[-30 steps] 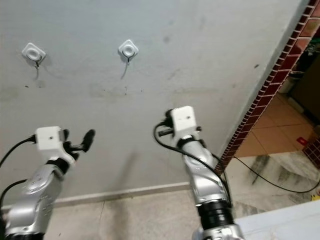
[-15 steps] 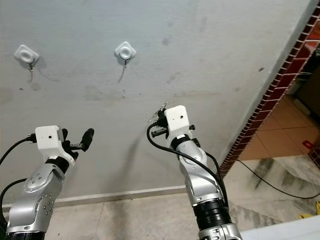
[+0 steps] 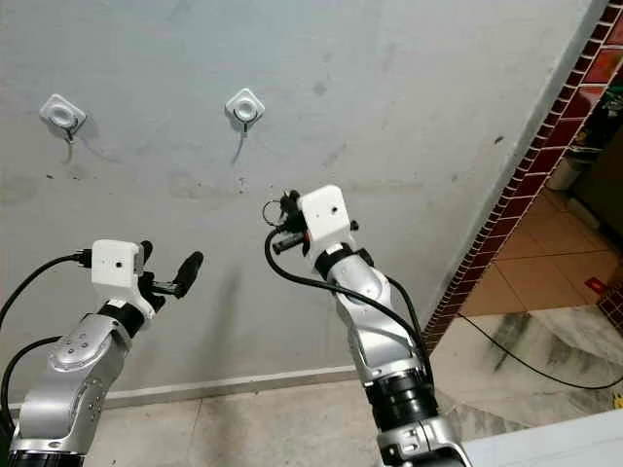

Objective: Hang keys on a hook

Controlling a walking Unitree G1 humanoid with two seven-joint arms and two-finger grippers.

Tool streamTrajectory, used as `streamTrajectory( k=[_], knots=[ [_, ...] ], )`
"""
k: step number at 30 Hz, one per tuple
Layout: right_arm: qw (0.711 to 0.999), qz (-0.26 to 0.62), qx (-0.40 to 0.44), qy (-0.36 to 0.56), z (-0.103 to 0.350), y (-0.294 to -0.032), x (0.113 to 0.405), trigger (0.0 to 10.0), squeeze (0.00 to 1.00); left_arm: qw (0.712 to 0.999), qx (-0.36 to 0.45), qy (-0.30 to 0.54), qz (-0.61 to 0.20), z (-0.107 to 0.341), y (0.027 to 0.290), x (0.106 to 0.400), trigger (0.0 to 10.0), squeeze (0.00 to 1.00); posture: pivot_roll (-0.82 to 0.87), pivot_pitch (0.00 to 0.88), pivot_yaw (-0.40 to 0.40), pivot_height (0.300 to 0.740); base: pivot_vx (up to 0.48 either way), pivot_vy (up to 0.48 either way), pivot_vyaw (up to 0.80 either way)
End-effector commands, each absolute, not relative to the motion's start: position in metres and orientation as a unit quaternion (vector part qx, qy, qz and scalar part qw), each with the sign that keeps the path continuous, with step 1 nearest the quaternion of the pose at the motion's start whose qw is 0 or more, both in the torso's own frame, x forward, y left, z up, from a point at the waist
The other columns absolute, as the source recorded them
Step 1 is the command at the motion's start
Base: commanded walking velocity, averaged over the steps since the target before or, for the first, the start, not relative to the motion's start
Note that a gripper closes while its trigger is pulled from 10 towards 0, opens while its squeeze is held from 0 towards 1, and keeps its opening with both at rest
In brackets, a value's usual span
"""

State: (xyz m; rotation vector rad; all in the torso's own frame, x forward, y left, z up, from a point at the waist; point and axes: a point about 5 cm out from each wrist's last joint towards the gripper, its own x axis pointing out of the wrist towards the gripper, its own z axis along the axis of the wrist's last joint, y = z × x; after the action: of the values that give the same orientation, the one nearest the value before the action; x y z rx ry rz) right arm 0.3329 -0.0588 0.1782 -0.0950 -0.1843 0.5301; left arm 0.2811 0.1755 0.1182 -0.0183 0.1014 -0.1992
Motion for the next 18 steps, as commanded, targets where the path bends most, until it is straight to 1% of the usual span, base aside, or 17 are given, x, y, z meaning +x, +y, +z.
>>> streamTrajectory(
  k=[1, 5, 9, 18],
  knots=[
    [0.953, 0.278, -0.043, -0.114, 0.19, -0.05, 0.335, 10.0, 0.0, 0.993, 0.001, 0.046, -0.108, 0.121, 0.174, 0.28, 10.0, 0.0, 0.12, 0.0, -0.014, 0.74, 0.0, 0.0, 0.0],
    [0.948, 0.284, -0.034, -0.139, 0.206, -0.041, 0.341, 10.0, 0.0, 0.991, -0.008, 0.045, -0.129, 0.121, 0.167, 0.276, 10.0, 0.0, 0.13, 0.0, -0.017, 0.74, 0.0, 0.0, 0.0],
    [0.946, 0.287, -0.027, -0.149, 0.213, -0.036, 0.344, 10.0, 0.0, 0.988, -0.014, 0.042, -0.145, 0.122, 0.163, 0.273, 10.0, 0.0, 0.13, 0.0, -0.018, 0.74, 0.0, 0.0, 0.0],
    [0.942, 0.288, -0.002, -0.174, 0.227, -0.022, 0.349, 10.0, 0.0, 0.987, -0.01, 0.042, -0.155, 0.123, 0.156, 0.271, 10.0, 0.0, 0.15, 0.0, -0.02, 0.74, 0.0, 0.0, 0.0]
  ],
)
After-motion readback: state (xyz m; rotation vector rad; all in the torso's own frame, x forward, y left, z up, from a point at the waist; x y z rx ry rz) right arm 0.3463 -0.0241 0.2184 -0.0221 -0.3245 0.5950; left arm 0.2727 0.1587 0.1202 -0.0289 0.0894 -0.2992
